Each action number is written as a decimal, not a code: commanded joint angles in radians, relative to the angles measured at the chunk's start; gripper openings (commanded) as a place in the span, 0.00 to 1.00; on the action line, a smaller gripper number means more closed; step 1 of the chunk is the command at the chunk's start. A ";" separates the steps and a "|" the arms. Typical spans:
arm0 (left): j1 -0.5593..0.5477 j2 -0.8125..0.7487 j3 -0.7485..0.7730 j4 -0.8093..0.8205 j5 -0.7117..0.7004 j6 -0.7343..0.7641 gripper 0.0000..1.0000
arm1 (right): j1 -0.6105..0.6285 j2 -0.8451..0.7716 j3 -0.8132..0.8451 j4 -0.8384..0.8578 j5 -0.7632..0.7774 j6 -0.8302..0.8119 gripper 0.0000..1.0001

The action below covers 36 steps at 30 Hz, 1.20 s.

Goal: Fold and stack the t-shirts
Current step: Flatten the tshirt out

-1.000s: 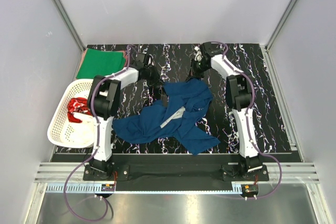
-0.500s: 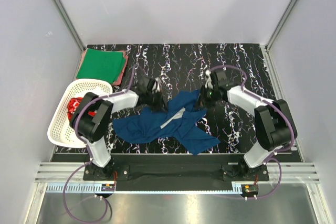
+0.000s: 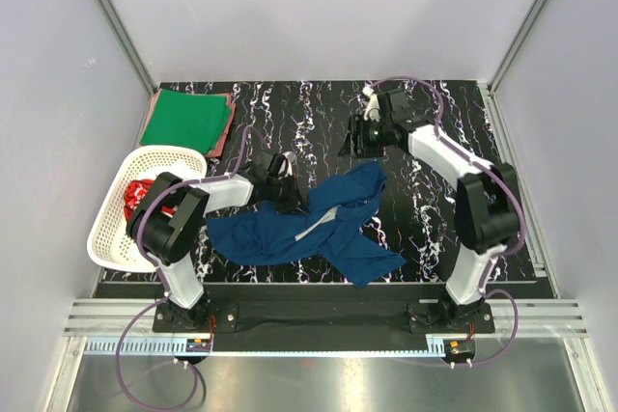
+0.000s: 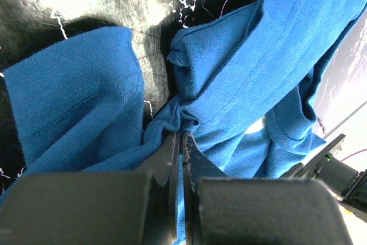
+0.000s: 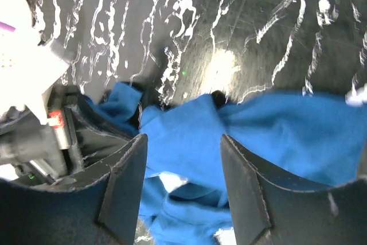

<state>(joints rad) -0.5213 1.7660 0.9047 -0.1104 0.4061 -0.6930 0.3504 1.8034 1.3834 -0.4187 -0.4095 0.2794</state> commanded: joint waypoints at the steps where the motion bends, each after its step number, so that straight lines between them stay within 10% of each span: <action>1: -0.009 0.001 -0.026 0.024 -0.049 0.018 0.00 | -0.001 0.138 0.095 -0.069 -0.101 -0.135 0.60; 28: -0.009 -0.019 -0.038 0.020 -0.046 0.016 0.00 | 0.004 0.451 0.350 -0.248 -0.315 -0.232 0.56; 36: -0.009 -0.010 -0.035 0.025 -0.046 0.000 0.00 | 0.007 0.447 0.352 -0.148 -0.358 -0.194 0.06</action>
<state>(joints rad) -0.5236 1.7542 0.8764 -0.0692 0.4034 -0.6937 0.3500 2.2608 1.7020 -0.6247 -0.7261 0.0738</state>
